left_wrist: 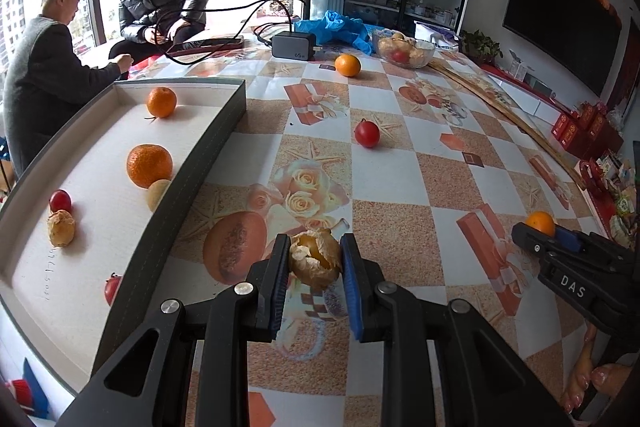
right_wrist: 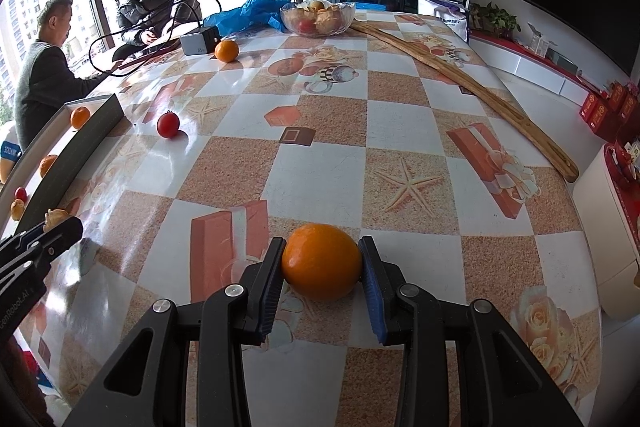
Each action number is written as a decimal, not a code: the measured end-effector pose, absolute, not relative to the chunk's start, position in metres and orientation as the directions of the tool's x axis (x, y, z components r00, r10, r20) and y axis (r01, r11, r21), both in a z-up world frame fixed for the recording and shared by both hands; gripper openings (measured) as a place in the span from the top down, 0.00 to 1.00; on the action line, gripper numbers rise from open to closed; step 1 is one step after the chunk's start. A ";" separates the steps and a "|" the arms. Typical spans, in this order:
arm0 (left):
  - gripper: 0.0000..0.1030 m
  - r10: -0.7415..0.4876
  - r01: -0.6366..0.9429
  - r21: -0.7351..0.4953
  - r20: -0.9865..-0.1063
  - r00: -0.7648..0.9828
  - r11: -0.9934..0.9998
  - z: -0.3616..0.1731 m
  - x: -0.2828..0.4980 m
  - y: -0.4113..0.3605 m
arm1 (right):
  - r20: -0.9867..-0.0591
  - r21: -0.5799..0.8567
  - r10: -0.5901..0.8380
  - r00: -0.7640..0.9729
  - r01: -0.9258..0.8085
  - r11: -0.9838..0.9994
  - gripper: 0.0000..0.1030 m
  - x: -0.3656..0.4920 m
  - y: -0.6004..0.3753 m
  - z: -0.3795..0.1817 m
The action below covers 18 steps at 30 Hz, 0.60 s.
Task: Organize fruits
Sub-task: 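Carry the dried fruit and orange over the white tray with both tools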
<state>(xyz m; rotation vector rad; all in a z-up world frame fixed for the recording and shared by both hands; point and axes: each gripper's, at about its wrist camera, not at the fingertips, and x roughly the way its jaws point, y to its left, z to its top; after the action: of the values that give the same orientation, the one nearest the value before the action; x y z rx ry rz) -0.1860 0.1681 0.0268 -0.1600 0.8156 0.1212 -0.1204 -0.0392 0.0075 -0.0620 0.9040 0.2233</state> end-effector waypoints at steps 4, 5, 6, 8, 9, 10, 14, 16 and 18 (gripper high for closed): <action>0.73 0.062 -0.194 -0.103 -0.717 0.695 0.976 0.038 -0.193 0.186 | -0.801 0.102 0.210 0.560 -0.219 0.970 0.63 -0.118 -0.038 0.012; 0.73 0.071 -0.202 -0.101 -0.712 0.699 0.974 0.041 -0.195 0.191 | -0.803 0.116 0.223 0.553 -0.222 0.968 0.63 -0.117 -0.037 0.013; 0.73 0.080 -0.209 -0.099 -0.707 0.702 0.973 0.044 -0.197 0.195 | -0.803 0.126 0.234 0.548 -0.228 0.965 0.63 -0.116 -0.033 0.015; 0.73 0.095 -0.228 -0.096 -0.705 0.703 0.969 0.048 -0.199 0.206 | -0.804 0.137 0.254 0.538 -0.248 0.959 0.63 -0.115 -0.023 0.018; 0.73 0.100 -0.235 -0.097 -0.705 0.702 0.967 0.049 -0.200 0.211 | -0.803 0.140 0.264 0.534 -0.260 0.955 0.63 -0.114 -0.019 0.020; 0.73 0.106 -0.244 -0.097 -0.704 0.702 0.965 0.051 -0.201 0.216 | -0.803 0.143 0.272 0.530 -0.272 0.952 0.63 -0.113 -0.012 0.022; 0.73 0.137 -0.279 -0.090 -0.706 0.695 0.956 0.054 -0.204 0.234 | -0.799 0.147 0.304 0.520 -0.321 0.936 0.63 -0.108 0.019 0.029; 0.73 0.150 -0.296 -0.088 -0.705 0.693 0.951 0.055 -0.205 0.241 | -0.797 0.147 0.319 0.513 -0.347 0.926 0.63 -0.106 0.033 0.033; 0.73 0.163 -0.312 -0.086 -0.705 0.690 0.946 0.055 -0.205 0.248 | -0.797 0.148 0.333 0.504 -0.372 0.916 0.63 -0.104 0.049 0.036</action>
<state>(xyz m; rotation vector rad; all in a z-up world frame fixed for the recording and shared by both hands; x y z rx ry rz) -0.2054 0.2480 0.0554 -0.2063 0.7648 0.2680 -0.1041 0.0495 0.0362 -0.0447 0.9520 0.4256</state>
